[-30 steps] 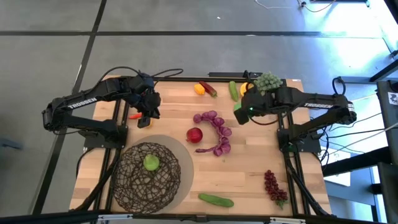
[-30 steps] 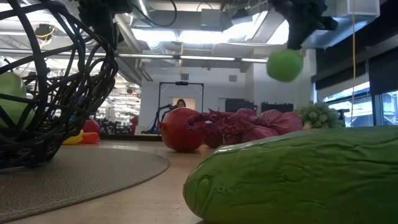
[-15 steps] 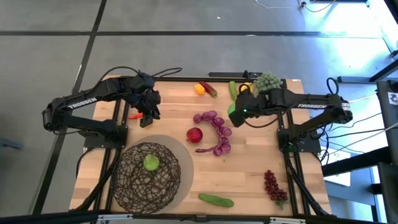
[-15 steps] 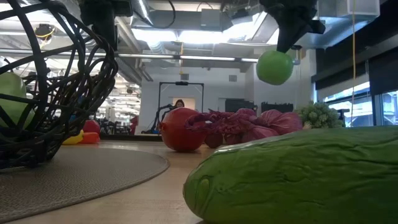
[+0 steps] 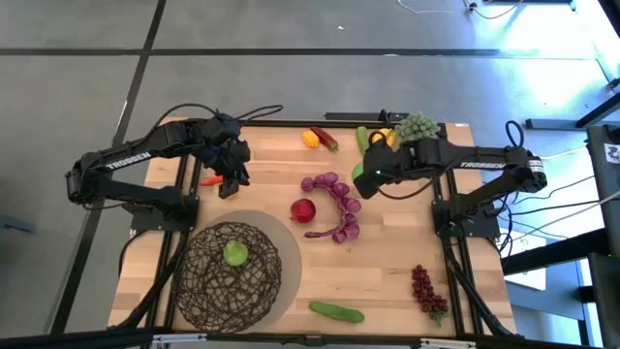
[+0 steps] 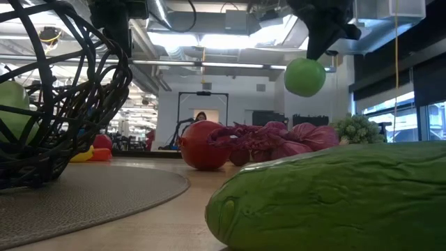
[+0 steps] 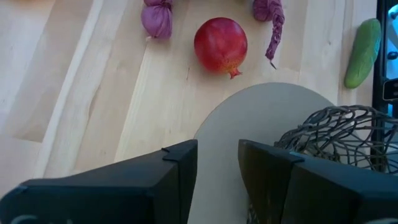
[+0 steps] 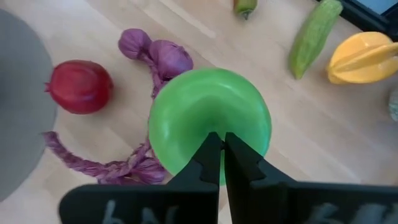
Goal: Build produce basket
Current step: Put the green apple into the black wire basket
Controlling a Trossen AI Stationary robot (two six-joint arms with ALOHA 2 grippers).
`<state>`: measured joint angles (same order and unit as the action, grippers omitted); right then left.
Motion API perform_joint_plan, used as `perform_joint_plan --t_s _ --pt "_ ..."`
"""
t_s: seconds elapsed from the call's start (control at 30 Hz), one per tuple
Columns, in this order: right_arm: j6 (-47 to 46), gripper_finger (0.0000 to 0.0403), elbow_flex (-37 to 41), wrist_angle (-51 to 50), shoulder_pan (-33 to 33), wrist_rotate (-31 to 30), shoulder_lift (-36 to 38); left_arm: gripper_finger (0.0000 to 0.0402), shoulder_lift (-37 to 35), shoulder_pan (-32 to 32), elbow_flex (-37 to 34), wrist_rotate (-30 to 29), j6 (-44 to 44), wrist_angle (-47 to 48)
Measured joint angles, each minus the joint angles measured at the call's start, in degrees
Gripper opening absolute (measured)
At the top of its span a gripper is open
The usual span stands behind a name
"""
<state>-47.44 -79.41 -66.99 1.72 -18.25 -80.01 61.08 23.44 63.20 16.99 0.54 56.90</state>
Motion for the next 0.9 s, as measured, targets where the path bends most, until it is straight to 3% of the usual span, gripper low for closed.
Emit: perform_joint_plan --t_s 0.7,0.9 --pt "1.61 0.0 -1.93 -0.65 0.02 -0.1 0.0 0.0108 0.0 0.0 0.0 -0.02 -0.36 0.99" --pt "1.47 0.0 -1.93 -0.65 0.04 -0.1 0.0 0.0108 0.0 0.0 0.0 0.32 6.23 1.53"
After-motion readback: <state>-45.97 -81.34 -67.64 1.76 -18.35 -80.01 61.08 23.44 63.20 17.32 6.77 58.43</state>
